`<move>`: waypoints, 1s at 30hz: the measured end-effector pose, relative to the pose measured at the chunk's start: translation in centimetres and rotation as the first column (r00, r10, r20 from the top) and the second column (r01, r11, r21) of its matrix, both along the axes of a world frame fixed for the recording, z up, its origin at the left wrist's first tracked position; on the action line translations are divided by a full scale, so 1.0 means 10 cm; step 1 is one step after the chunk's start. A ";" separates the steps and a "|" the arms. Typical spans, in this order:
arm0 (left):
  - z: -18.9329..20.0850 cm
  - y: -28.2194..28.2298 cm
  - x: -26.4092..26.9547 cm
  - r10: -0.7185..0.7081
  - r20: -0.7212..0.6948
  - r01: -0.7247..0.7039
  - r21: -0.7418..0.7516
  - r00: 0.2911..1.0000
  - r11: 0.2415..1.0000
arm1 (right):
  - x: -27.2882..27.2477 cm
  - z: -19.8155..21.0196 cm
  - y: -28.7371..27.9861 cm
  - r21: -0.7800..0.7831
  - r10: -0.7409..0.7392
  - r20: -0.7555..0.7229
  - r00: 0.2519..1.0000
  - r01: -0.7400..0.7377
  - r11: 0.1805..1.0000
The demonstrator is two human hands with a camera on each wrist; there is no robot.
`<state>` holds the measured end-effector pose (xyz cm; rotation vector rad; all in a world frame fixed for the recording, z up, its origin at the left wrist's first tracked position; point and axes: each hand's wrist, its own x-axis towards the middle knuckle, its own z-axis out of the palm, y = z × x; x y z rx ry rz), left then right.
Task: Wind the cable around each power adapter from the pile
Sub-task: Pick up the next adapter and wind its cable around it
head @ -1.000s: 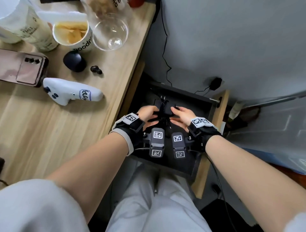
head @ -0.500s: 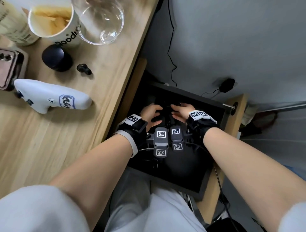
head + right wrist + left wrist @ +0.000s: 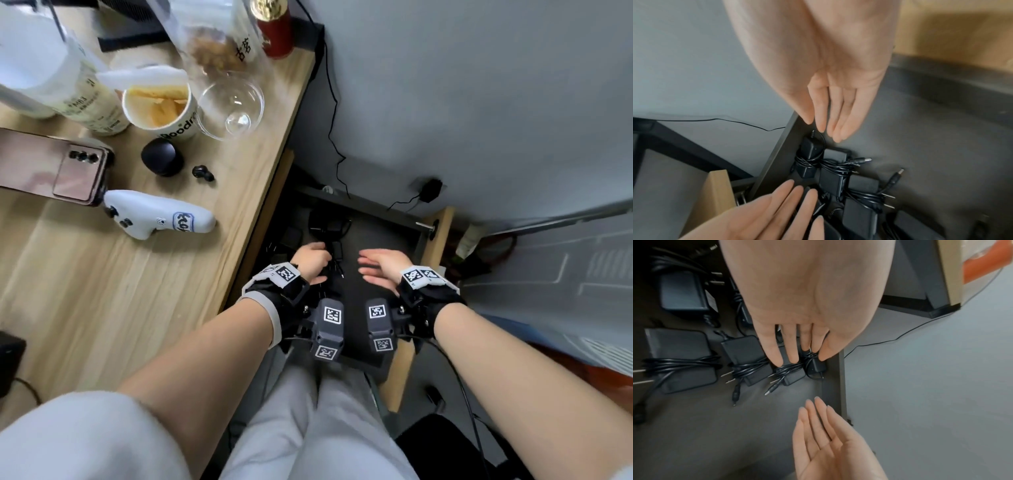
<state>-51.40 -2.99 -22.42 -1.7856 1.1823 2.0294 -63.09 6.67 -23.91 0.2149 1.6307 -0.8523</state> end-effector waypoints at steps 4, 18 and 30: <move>0.36 0.16 0.07 -0.106 -0.009 0.106 0.022 0.994 0.994 | 0.05 0.41 0.19 0.006 0.035 0.003 0.999 -0.035 0.999; 1.65 0.12 0.75 -0.102 -0.092 0.088 -0.150 0.991 0.985 | 0.61 1.74 -0.23 -0.172 0.241 -0.148 0.959 -0.265 0.949; 2.14 -0.15 2.69 0.485 -0.058 -0.474 -0.340 0.872 0.812 | 2.27 2.12 -1.21 -0.222 0.593 -0.164 0.789 -0.615 0.757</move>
